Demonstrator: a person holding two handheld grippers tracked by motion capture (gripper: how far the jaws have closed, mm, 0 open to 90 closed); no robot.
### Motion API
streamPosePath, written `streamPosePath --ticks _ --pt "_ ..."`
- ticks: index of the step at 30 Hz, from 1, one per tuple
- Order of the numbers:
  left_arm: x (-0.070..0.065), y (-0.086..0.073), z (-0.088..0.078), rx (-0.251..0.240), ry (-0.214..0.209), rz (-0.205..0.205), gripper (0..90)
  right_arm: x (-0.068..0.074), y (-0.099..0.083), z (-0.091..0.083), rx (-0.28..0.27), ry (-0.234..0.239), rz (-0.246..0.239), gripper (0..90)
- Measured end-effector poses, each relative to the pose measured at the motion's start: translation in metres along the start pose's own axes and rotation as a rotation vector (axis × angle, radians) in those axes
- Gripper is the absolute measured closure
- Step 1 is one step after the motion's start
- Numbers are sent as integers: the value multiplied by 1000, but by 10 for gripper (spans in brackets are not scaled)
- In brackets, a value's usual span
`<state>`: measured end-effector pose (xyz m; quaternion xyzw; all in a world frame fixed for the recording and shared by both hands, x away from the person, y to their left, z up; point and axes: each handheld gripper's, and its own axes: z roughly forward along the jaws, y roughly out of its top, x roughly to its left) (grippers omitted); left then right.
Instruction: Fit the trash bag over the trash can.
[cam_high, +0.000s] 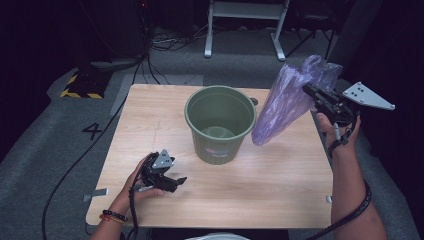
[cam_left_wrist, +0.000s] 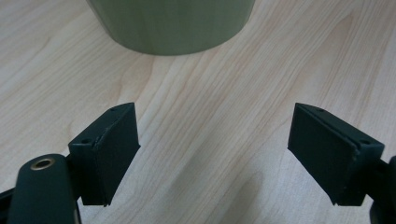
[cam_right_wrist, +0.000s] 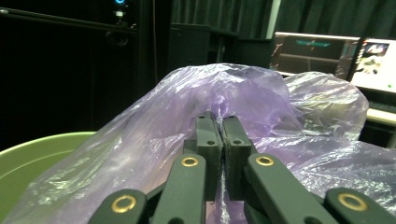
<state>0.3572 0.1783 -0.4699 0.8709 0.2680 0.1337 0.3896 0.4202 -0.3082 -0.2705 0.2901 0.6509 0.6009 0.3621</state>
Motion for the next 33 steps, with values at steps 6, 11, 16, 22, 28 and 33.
streamPosePath --ticks 6,11,16,22,28,33 --pt "-2 8 -9 -30 5 16 160 -5 12 -1 -31 -24 12 885" --pt "-5 15 -15 -52 11 36 160 -5 18 3 -34 -41 22 885" --pt "-7 30 -30 -119 7 47 160 -1 28 12 -45 -60 19 885" --pt "-12 45 -35 -154 -6 67 159 -1 36 14 -56 -73 22 886" --pt "-17 63 -37 -163 -2 104 160 -2 33 13 -64 -94 39 886" --pt "-23 85 -43 -195 7 155 160 6 22 25 -64 -84 62 886"
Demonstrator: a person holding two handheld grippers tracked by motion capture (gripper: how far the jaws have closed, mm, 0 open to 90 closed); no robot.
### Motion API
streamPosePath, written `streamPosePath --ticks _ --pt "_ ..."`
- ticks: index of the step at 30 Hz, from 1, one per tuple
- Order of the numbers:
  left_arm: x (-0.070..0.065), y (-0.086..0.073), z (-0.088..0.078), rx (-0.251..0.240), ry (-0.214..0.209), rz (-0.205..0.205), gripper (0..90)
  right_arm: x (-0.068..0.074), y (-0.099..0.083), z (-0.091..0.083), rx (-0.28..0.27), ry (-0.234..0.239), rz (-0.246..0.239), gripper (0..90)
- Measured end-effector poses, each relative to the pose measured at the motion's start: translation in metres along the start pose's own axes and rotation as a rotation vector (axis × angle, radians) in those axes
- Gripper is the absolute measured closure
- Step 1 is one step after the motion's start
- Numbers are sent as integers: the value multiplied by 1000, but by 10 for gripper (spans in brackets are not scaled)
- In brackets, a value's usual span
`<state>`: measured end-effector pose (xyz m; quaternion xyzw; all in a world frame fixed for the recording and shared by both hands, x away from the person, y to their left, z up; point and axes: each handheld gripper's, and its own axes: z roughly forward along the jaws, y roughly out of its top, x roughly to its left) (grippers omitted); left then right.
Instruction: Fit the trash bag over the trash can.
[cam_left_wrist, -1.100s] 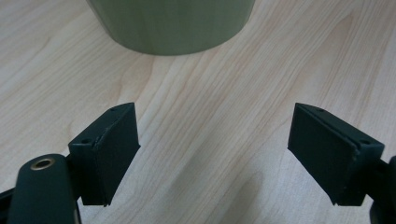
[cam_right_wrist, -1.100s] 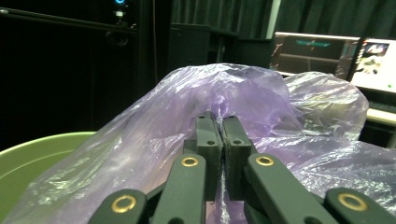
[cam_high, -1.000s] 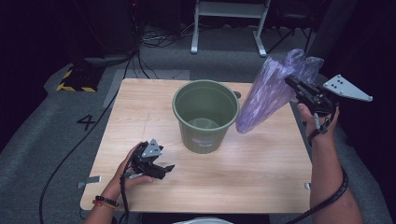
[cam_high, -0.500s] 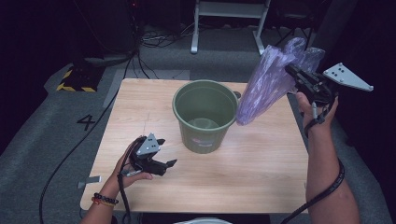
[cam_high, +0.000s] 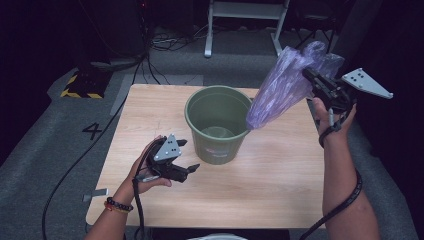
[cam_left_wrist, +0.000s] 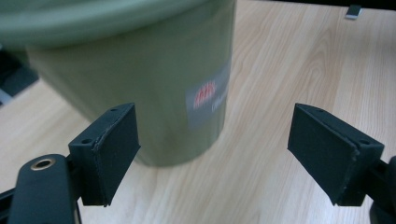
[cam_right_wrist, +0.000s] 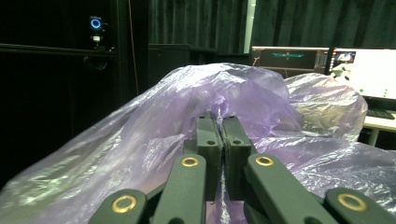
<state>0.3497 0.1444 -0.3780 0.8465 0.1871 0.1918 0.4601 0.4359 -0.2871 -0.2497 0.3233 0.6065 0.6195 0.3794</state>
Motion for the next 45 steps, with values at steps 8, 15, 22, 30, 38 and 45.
streamPosePath --ticks 8,15,22,30,38,45 --pt "3 23 3 -38 4 6 162 26 -13 15 5 16 -36 886" --pt "6 30 9 -86 2 -21 162 49 -29 33 24 17 -54 886" --pt "5 38 8 -123 -21 -21 163 57 -36 44 47 4 -59 886" --pt "-4 51 4 -159 -23 1 162 59 -43 50 60 -10 -47 886" --pt "-5 70 19 -130 23 -9 184 67 -50 47 56 14 -53 886" --pt "4 77 29 -99 87 -21 403 70 -58 40 41 52 -47 884"
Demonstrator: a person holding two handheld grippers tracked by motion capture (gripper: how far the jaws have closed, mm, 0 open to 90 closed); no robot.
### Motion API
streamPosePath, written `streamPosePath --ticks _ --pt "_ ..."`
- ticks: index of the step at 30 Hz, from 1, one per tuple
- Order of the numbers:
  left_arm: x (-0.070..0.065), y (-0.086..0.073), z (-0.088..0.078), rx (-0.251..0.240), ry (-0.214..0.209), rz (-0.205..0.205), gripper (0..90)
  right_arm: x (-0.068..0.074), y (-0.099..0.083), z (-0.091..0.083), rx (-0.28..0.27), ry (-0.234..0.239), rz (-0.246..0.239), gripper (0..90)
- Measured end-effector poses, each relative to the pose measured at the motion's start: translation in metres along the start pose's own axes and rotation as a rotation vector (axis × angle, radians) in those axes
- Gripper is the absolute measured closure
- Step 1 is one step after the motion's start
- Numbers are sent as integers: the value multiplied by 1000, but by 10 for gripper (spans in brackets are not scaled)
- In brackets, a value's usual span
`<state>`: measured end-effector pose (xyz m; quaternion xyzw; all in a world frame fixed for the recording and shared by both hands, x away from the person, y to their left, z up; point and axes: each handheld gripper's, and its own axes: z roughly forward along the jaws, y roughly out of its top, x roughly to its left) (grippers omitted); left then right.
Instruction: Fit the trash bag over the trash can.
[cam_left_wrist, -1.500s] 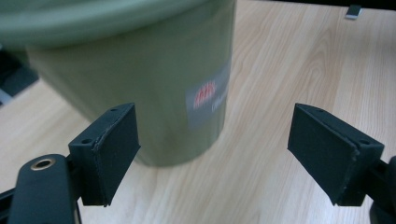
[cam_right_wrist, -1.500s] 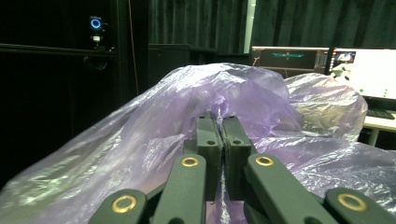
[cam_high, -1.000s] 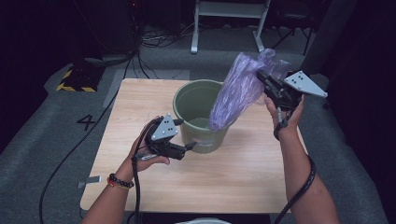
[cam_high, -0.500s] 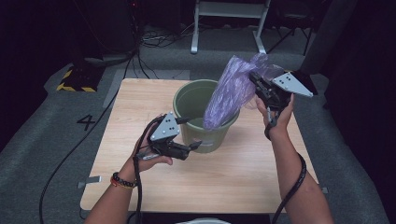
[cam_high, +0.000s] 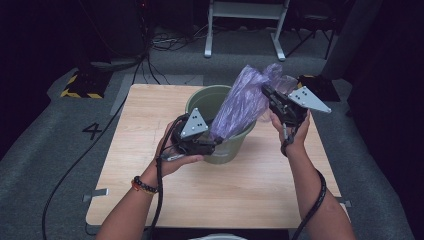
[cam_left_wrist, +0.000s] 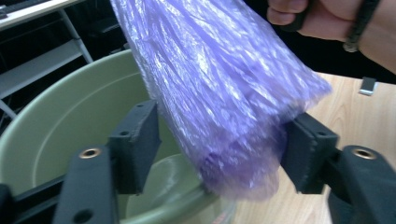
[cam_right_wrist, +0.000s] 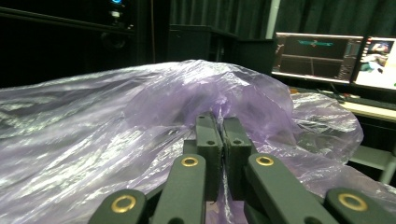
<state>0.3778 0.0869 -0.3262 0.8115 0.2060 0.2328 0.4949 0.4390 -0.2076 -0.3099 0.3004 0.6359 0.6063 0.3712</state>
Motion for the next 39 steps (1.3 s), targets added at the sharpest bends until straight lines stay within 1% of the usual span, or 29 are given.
streamPosePath --ticks 1,2,3,4,5,6,8,9,10,11,13,14,15,16,18,19,20,21,23,25,26,30,31,32,33,34,36,38,39 --pt "0 0 0 0 0 0 439 0 -1 -2 -2 7 0 884" --pt "3 1 0 6 27 11 457 0 -3 -3 -8 19 1 883" --pt "5 2 1 11 37 13 481 1 -4 -5 -13 28 3 883" --pt "5 2 1 11 37 13 503 2 -6 -6 -11 35 1 883" --pt "8 2 3 25 73 20 506 2 -7 -7 -10 44 -1 882" --pt "10 2 3 29 85 16 506 3 -9 -9 -10 55 -2 882" --pt "12 2 4 32 91 11 489 5 -11 -11 -5 68 -11 882" --pt "15 2 5 36 95 0 489 5 -11 -11 -5 68 -11 882" --pt "19 1 7 48 119 0 480 6 -14 -15 -3 83 -16 881" --pt "21 0 8 55 135 -4 464 7 -15 -17 -4 89 -21 880" --pt "26 -2 11 67 145 -28 416 9 -17 -20 -4 93 -35 879" --pt "28 -4 13 72 149 -38 388 10 -18 -21 -3 104 -36 878" --pt "28 -4 13 72 149 -38 360 10 -20 -22 -5 110 -43 877" --pt "33 -6 17 81 154 -57 337 11 -21 -23 -2 108 -52 875" --pt "37 -8 19 86 144 -72 293 12 -22 -23 -1 111 -60 870" --pt "39 -9 20 84 137 -70 264 12 -22 -23 1 108 -66 871" --pt "41 -10 18 73 121 -69 217 12 -22 -23 2 101 -73 871" --pt "43 -10 16 55 99 -74 190 12 -22 -24 1 90 -80 873" --pt "45 -11 9 26 77 -73 189 9 -20 -27 -6 68 -89 876" --pt "45 -11 6 17 75 -67 178 7 -19 -28 -7 59 -86 877" --pt "46 -10 0 4 63 -62 171 2 -17 -30 -10 40 -81 879" --pt "47 -12 -8 0 52 -50 159 -2 -18 -34 -17 13 -77 881" --pt "49 -14 -11 -2 39 -56 158 -5 -19 -36 -20 -5 -69 883" --pt "49 -14 -11 -2 39 -56 159 -5 -19 -36 -20 -5 -69 883" --pt "50 -15 -13 0 43 -58 155 -8 -21 -38 -20 -32 -62 884" --pt "51 -18 -15 -10 35 -62 156 -8 -22 -38 -22 -42 -58 884" --pt "53 -18 -15 -16 36 -76 157 -9 -23 -38 -28 -56 -53 884" --pt "53 -18 -13 -14 31 -79 157 -7 -24 -36 -33 -51 -48 884" --pt "50 -15 -8 -9 20 -66 158 -5 -24 -35 -33 -48 -56 884"
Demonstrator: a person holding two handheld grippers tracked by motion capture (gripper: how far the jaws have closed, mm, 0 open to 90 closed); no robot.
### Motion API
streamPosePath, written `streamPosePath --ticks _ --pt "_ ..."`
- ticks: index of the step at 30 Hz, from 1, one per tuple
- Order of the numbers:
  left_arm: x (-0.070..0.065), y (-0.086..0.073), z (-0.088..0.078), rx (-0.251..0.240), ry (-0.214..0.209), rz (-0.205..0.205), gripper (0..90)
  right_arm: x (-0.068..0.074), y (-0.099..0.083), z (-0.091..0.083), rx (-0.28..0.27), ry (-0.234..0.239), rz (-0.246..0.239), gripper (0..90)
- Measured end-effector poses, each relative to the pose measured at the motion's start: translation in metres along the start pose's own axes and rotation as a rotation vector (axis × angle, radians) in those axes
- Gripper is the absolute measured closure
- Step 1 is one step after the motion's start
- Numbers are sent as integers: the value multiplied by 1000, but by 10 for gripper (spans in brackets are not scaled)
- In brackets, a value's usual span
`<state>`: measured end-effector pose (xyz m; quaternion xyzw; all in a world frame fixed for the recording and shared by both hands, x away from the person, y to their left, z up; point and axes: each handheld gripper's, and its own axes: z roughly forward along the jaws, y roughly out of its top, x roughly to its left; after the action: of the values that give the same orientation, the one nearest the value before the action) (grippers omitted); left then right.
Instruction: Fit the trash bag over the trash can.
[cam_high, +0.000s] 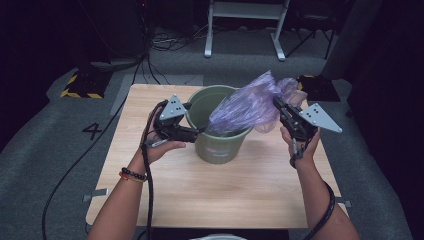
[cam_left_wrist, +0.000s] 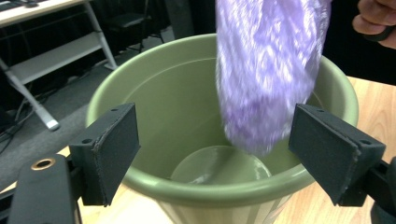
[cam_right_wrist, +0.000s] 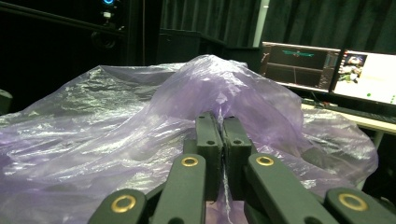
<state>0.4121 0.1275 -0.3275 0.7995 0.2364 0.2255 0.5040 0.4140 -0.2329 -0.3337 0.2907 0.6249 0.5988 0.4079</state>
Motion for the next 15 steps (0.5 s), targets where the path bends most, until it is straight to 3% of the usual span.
streamPosePath --ticks 3,5,8,10,11,12,15 --pt "-5 5 4 -2 -19 15 158 7 -1 2 -4 11 -21 883" --pt "-15 12 10 -12 -46 40 158 21 -2 7 4 48 -73 880" --pt "-22 15 14 -14 -65 56 160 30 -3 9 11 77 -101 879" --pt "-30 19 21 -9 -87 64 159 42 -4 11 31 130 -123 872" --pt "-30 19 21 -9 -87 64 160 42 -4 11 31 130 -123 872" --pt "-34 21 24 -6 -97 70 160 48 -6 11 43 162 -149 867" --pt "-39 22 30 -4 -110 77 165 56 -7 9 56 204 -161 865"
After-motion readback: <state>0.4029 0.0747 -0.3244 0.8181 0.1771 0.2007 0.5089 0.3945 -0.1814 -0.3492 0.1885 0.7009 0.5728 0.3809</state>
